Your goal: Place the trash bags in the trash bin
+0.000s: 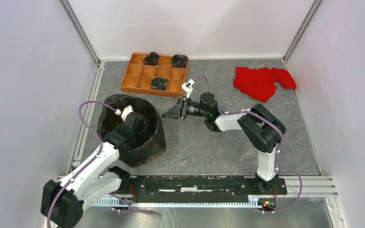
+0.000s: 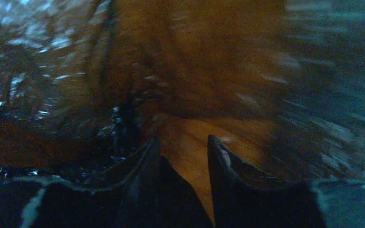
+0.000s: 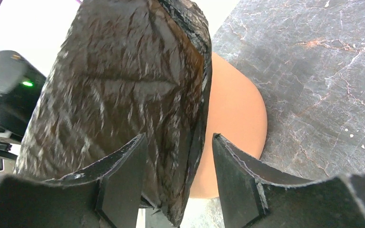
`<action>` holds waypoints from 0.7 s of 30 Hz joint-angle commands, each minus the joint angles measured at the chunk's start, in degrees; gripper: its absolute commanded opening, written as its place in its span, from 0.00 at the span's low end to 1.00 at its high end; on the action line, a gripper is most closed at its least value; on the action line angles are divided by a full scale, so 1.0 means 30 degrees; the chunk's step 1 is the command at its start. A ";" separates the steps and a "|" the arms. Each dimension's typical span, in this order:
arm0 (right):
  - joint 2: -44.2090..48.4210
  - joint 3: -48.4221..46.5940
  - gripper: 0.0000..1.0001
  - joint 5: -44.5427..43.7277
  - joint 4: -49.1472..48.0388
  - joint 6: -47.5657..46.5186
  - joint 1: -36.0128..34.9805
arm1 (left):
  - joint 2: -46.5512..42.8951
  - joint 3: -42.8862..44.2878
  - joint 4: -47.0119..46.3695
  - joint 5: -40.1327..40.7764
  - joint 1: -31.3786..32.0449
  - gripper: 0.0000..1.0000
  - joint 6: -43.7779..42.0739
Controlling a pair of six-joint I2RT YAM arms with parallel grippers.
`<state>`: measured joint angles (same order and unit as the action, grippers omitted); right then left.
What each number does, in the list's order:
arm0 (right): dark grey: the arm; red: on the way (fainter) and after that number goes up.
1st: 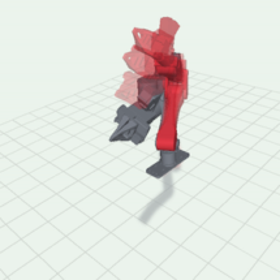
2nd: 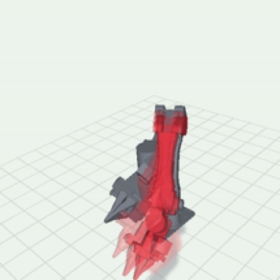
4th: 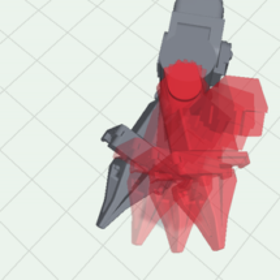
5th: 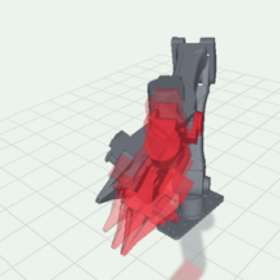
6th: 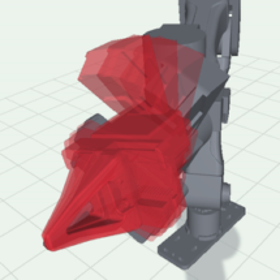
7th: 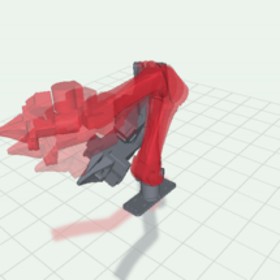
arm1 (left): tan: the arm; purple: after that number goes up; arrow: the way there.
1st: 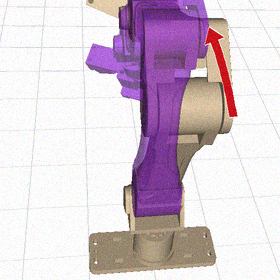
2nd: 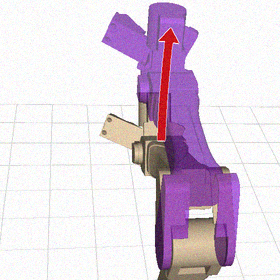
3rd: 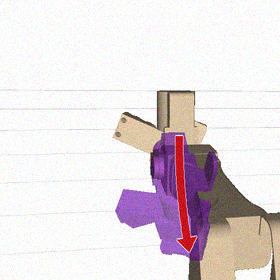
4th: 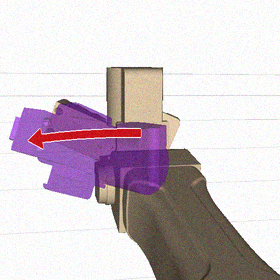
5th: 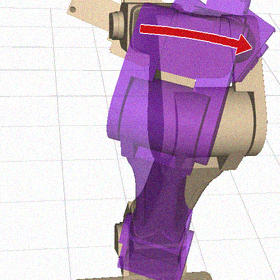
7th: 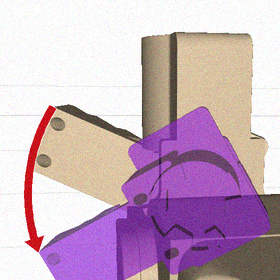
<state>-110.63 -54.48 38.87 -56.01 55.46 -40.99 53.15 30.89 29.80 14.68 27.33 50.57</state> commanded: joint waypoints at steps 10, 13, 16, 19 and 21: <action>0.0999 0.0781 0.62 0.0081 -0.0666 -0.0130 0.0328 | -0.3252 0.4388 0.3435 -0.1039 -0.0087 0.62 -0.1487; 0.1304 0.1011 0.63 0.0021 -0.0171 -0.0580 0.0313 | -0.3607 0.5952 0.4275 -0.1063 -0.0087 0.68 -0.2265; 0.1930 0.1101 0.65 0.0014 0.1335 -0.1764 0.0368 | -0.4444 0.7420 0.4710 -0.0967 -0.0087 0.76 -0.2924; 0.3762 0.1226 0.69 -0.0346 0.5440 -0.4599 0.0571 | -0.5565 0.9619 0.4290 -0.1320 -0.0072 0.84 -0.3696; 0.5655 0.0875 0.76 -0.1853 1.0281 -0.8021 0.0679 | -0.6055 1.1271 0.3190 -0.2079 -0.0085 0.89 -0.4805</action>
<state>-104.33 -50.74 38.37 -45.54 48.29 -39.81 38.72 55.22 43.83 11.38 27.33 43.88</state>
